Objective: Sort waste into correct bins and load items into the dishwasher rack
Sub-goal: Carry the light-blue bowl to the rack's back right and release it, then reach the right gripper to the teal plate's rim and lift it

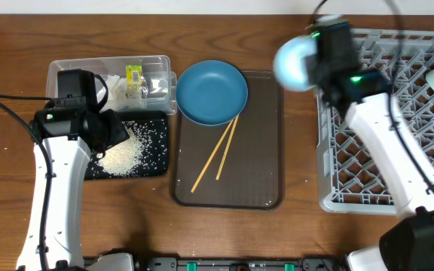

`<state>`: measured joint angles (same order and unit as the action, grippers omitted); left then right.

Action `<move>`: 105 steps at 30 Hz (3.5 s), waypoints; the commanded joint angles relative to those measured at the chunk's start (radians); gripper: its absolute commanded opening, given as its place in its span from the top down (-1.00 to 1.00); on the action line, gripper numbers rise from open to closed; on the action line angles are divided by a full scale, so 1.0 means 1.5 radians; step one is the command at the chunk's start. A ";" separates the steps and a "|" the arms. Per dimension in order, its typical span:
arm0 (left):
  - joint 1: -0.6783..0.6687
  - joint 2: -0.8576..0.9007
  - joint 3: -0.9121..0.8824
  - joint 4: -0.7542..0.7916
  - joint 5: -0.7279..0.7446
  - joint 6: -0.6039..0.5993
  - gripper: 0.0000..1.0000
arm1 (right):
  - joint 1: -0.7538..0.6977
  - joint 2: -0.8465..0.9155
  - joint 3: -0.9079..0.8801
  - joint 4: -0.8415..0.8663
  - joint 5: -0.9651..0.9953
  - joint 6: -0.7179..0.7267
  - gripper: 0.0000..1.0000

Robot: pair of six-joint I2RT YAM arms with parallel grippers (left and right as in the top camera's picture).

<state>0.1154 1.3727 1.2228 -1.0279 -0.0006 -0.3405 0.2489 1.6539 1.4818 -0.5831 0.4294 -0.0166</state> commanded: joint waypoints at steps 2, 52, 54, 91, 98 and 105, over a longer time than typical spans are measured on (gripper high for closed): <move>0.003 -0.001 -0.001 -0.002 -0.005 -0.004 -0.18 | -0.083 0.000 0.003 0.107 0.219 -0.126 0.98; 0.003 -0.001 -0.001 -0.002 -0.005 -0.021 -0.18 | -0.138 0.235 0.002 0.117 0.382 -0.161 0.31; 0.003 -0.001 -0.001 -0.002 -0.005 -0.021 -0.18 | -0.126 0.197 0.002 0.100 0.304 -0.158 0.28; 0.003 -0.001 -0.001 -0.002 -0.005 -0.021 -0.18 | 0.117 0.326 0.002 0.174 -0.316 0.239 0.48; 0.003 -0.001 -0.001 -0.002 -0.005 -0.021 -0.18 | 0.113 0.322 0.002 0.186 -0.316 0.240 0.98; 0.003 -0.001 -0.001 -0.002 -0.005 -0.021 -0.18 | 0.073 0.251 0.003 0.196 -0.303 0.199 0.98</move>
<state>0.1154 1.3727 1.2217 -1.0286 -0.0002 -0.3668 0.4011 2.1227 1.4845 -0.2977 -0.0490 0.3225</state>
